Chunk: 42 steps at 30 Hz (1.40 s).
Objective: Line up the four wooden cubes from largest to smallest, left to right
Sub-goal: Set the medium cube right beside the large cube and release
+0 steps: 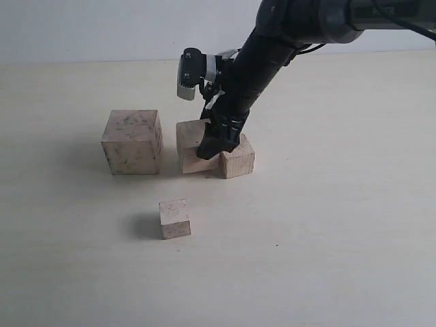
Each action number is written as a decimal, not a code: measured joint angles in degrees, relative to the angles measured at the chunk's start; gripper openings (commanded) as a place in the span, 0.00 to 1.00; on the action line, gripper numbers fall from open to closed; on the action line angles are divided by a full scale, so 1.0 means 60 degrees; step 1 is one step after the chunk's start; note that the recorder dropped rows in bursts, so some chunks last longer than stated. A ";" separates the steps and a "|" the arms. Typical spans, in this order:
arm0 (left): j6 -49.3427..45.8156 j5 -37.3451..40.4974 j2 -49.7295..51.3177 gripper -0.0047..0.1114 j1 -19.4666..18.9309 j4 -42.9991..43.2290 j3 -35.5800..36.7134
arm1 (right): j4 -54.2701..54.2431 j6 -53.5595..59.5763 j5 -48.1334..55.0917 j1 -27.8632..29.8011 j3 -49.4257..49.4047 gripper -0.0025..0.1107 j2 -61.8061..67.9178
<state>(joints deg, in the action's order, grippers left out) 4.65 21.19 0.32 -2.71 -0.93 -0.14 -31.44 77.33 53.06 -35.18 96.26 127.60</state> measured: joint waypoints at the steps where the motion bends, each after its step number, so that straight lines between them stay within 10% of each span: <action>1: 0.0000 0.0000 0.0000 0.04 0.0000 0.0000 0.0000 | -0.0100 0.0021 -0.0041 0.0000 0.0000 0.02 0.0000; 42: 0.0000 0.0000 0.0000 0.04 0.0000 0.0000 0.0000 | -0.2246 0.0192 -0.1042 0.0000 0.0061 0.02 0.0890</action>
<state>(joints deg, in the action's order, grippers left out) 4.65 21.19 0.32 -2.71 -0.93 -0.14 -44.92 78.49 46.81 -35.18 96.63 132.93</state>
